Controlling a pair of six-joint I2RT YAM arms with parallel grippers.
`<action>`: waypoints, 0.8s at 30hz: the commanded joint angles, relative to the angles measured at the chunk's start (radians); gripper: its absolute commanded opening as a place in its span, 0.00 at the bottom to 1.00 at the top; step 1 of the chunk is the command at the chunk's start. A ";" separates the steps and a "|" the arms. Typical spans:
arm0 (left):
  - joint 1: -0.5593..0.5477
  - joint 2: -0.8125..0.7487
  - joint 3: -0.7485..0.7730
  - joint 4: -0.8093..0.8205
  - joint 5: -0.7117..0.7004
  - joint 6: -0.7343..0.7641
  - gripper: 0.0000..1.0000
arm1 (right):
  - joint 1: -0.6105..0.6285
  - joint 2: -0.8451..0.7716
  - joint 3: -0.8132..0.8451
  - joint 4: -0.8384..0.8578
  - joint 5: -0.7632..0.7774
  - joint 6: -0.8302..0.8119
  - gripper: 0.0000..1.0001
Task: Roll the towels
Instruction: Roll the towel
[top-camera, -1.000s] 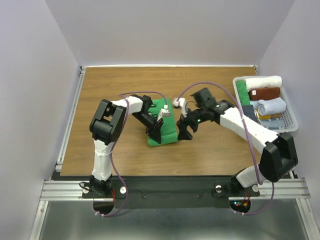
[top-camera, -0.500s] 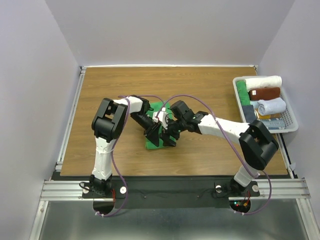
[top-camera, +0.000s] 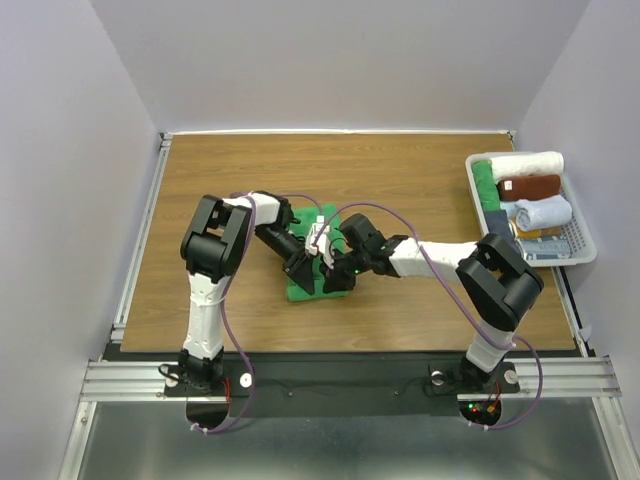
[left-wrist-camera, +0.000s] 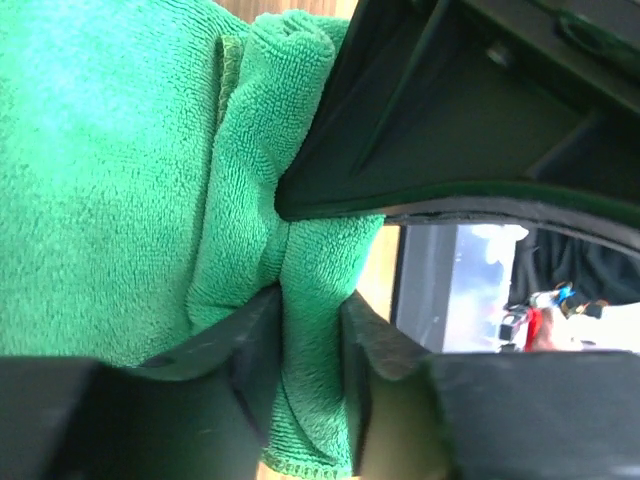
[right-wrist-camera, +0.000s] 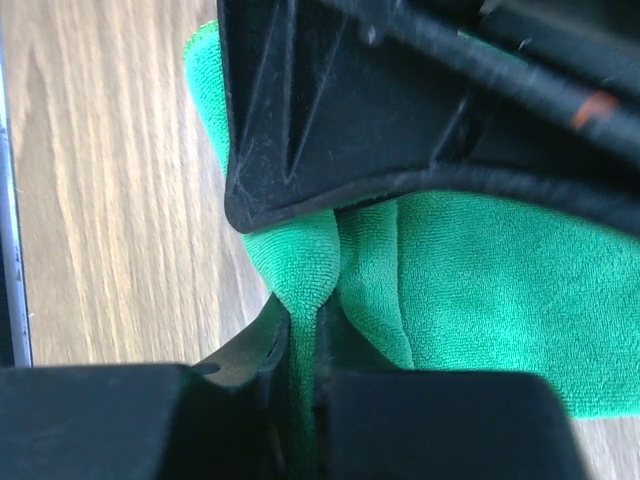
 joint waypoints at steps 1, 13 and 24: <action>0.062 0.009 -0.039 0.108 -0.215 0.076 0.50 | 0.006 0.014 -0.033 -0.002 -0.063 0.023 0.01; 0.261 -0.090 0.156 -0.056 -0.175 0.153 0.65 | -0.037 0.060 0.036 -0.111 -0.189 0.102 0.01; 0.277 -0.658 -0.227 0.433 -0.437 0.009 0.73 | -0.172 0.256 0.192 -0.182 -0.514 0.311 0.01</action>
